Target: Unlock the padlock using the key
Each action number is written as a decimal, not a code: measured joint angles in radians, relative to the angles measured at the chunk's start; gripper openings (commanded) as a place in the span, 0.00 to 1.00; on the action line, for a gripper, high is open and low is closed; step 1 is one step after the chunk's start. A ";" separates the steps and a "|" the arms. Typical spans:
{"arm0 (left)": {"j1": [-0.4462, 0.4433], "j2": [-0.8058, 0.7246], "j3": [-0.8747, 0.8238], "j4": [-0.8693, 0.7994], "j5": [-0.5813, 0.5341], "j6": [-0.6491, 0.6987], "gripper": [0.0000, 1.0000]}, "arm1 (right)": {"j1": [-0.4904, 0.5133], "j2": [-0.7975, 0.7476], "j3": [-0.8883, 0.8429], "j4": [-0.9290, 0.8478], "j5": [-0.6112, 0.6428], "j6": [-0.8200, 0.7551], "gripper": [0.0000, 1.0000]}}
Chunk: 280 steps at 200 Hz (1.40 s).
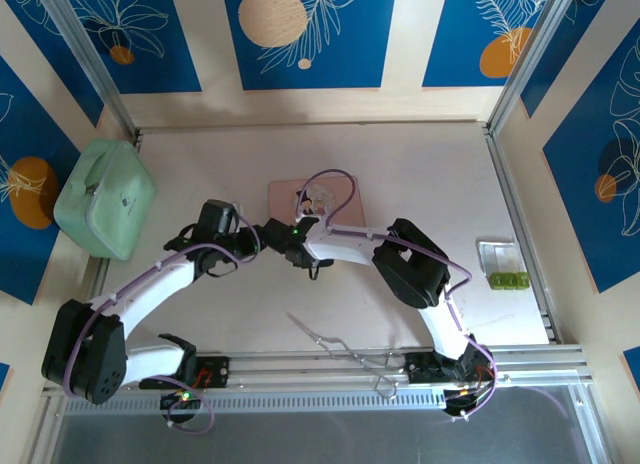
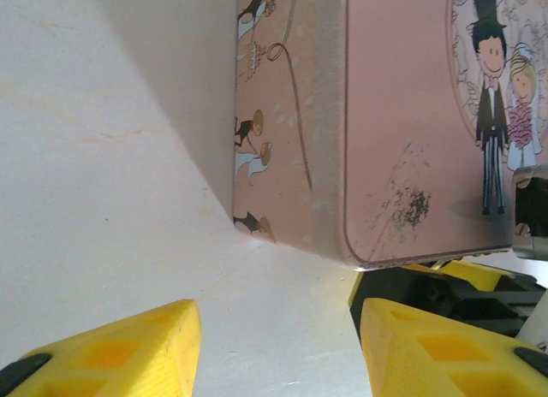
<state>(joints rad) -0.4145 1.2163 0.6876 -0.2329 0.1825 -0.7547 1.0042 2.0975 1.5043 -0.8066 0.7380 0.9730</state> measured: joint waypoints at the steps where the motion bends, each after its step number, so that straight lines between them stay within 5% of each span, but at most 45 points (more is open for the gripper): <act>1: 0.000 0.000 0.000 0.000 0.000 0.000 0.52 | 0.000 0.000 0.001 -0.001 0.000 0.000 0.42; 61: 0.000 -0.005 -0.007 -0.014 0.010 0.000 0.51 | -0.003 0.014 0.020 -0.033 0.011 0.009 0.27; 125: 0.000 -0.022 -0.012 -0.014 0.027 0.000 0.49 | -0.003 0.002 0.002 -0.024 0.015 0.011 0.28; 170: 0.000 -0.031 -0.012 -0.004 0.039 0.002 0.52 | 0.000 -0.021 -0.037 0.002 0.014 0.002 0.55; 210: 0.004 -0.003 -0.012 0.008 0.041 0.002 0.69 | -0.006 -0.034 -0.040 -0.002 0.023 -0.004 0.54; 280: 0.004 0.070 0.021 0.031 0.037 0.003 0.66 | -0.009 -0.023 0.000 -0.067 0.039 0.006 0.46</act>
<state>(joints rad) -0.4103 1.2865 0.7090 -0.2016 0.2192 -0.7517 0.9955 2.0747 1.5040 -0.8734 0.7773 0.9794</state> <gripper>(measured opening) 0.681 0.486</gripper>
